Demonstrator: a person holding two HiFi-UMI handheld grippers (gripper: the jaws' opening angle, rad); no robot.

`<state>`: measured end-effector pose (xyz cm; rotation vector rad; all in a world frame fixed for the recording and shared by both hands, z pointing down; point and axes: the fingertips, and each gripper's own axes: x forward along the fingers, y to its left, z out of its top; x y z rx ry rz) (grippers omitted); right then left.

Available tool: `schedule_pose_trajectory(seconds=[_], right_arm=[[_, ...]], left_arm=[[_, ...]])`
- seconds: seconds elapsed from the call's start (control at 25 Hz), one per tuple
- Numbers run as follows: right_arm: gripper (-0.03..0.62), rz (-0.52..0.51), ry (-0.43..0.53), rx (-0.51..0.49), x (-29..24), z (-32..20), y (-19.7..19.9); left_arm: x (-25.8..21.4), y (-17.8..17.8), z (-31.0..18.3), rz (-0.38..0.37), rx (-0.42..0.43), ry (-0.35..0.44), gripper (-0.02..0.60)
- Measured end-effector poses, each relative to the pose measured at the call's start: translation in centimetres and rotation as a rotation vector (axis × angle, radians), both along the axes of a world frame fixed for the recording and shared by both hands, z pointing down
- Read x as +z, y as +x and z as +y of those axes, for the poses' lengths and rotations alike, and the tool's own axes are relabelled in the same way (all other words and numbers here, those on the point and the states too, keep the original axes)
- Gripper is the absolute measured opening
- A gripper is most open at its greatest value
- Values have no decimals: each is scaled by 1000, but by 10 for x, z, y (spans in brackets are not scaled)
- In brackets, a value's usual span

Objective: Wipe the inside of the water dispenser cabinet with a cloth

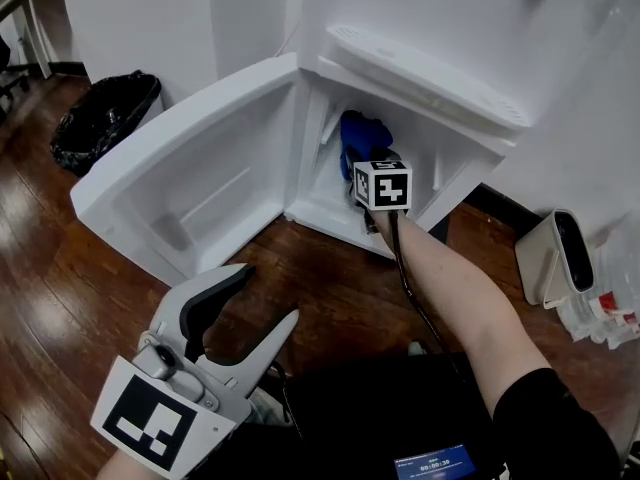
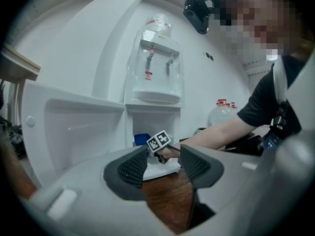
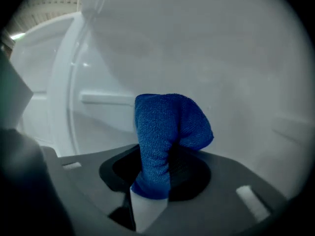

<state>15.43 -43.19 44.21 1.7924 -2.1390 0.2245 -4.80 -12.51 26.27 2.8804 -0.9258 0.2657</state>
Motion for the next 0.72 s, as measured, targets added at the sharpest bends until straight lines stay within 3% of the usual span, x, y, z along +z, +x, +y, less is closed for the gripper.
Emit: schedule_pose_trajectory(seconds=[0.08, 0.32, 0.48, 0.6, 0.72], right_arm=[[144, 39, -10, 3, 9, -18, 2], [143, 54, -21, -132, 12, -27, -30], [143, -21, -75, -284, 16, 23, -65], [141, -97, -143, -471, 21, 84, -103], [138, -122, -74, -602, 9, 131, -131]], left_arm=[[2, -1, 1, 3, 11, 0, 213], [16, -14, 0, -19, 4, -11, 213], [8, -12, -5, -16, -26, -40, 213], [1, -9, -8, 3, -40, -4, 213], [-3, -7, -6, 11, -43, 17, 213]])
